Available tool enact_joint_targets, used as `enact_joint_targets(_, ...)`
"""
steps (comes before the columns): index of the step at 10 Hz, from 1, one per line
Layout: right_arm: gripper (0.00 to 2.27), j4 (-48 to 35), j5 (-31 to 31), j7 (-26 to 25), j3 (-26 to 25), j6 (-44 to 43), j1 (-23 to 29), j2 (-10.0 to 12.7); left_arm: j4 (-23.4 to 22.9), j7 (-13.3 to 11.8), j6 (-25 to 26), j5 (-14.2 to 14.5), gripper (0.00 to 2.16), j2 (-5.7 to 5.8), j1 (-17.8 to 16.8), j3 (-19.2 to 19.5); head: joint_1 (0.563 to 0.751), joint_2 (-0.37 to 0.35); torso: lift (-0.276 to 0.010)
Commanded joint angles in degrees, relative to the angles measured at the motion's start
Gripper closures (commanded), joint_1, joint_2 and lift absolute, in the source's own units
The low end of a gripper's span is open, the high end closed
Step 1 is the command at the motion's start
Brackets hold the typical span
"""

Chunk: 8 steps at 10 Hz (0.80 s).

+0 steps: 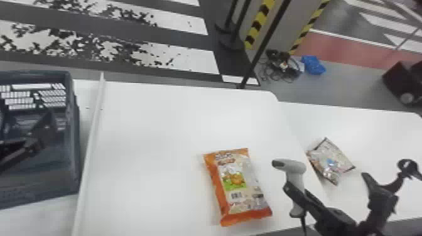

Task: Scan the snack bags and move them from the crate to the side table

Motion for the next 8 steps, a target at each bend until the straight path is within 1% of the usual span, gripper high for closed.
enact_joint_targets(1, 2.24, -6.2, 0.0, 0.0, 1.3, 1.5, 4.0, 3.6, 0.9, 0.1, -0.2, 0.2, 0.07, 0.39, -1.0, -0.8, 0.695, -0.340, -0.087)
enact_joint_targets(2, 2.24, -8.6, 0.3, 0.0, 2.7, 1.3, 5.8, 4.6, 1.2, 0.1, -0.2, 0.2, 0.07, 0.39, -1.4, -1.1, 0.695, -0.326, -0.087)
enact_joint_targets(3, 2.24, -10.3, 0.5, 0.0, 4.6, 1.7, 7.5, 4.9, 1.8, 0.2, -0.2, 0.2, 0.07, 0.39, -1.9, -1.5, 0.695, -0.299, -0.087)
enact_joint_targets(5, 2.24, -11.4, 0.8, 0.8, 6.0, 2.7, 9.6, 5.0, 1.8, 0.2, -0.2, 0.2, 0.07, 0.39, -2.3, -1.6, 0.695, -0.239, -0.087)
enact_joint_targets(7, 2.24, -11.7, 1.6, 1.7, 6.6, 3.6, 11.4, 4.6, 1.8, 0.5, -0.1, 0.2, 0.07, 0.31, -2.3, -1.7, 0.695, -0.216, -0.087)
enact_joint_targets(8, 2.24, -12.1, 2.6, 1.8, 7.4, 3.8, 12.2, 4.4, 2.2, 0.5, -0.1, 0.2, 0.07, 0.04, -2.3, -1.8, 0.695, -0.214, -0.087)
